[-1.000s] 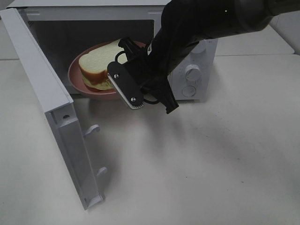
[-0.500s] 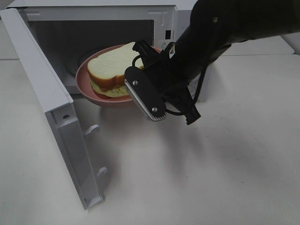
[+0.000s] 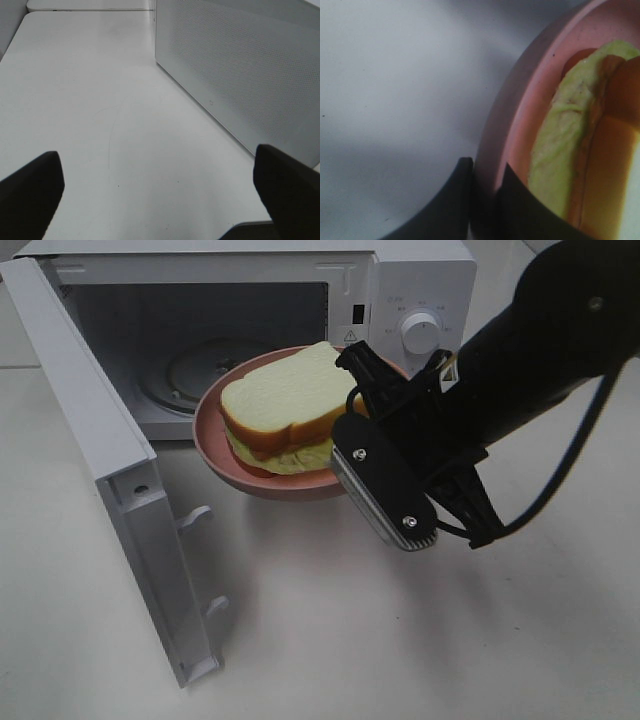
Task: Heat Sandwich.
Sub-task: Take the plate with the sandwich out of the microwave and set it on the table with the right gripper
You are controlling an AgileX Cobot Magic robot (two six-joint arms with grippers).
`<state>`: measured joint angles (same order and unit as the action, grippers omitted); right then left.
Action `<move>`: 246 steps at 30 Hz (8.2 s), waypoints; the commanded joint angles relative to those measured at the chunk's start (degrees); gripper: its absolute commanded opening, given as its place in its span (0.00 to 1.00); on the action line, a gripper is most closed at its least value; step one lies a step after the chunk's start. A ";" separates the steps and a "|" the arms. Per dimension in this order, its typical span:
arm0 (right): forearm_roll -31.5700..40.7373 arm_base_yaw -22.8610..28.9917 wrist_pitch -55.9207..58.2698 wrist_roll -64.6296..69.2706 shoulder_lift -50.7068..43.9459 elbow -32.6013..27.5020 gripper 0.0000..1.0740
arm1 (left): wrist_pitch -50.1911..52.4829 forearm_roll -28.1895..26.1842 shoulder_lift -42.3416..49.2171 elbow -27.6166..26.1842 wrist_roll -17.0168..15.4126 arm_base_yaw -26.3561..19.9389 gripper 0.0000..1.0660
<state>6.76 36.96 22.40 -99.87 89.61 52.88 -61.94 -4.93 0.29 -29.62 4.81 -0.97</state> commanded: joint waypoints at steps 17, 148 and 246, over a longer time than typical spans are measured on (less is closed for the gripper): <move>0.23 -0.11 -1.26 2.46 -19.25 -13.35 0.00 | 0.69 -0.11 0.34 0.06 -0.17 -0.11 0.91; -50.94 -0.11 38.45 150.46 0.46 -12.66 0.03 | 0.69 -0.11 0.34 0.06 -0.17 -0.11 0.91; -52.14 -0.11 19.94 152.12 1.49 -20.17 0.73 | 0.69 -0.11 0.34 0.06 -0.17 -0.11 0.91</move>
<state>-47.78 36.96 41.54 56.38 94.65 32.77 -61.94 -4.93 0.29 -29.62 4.81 -0.97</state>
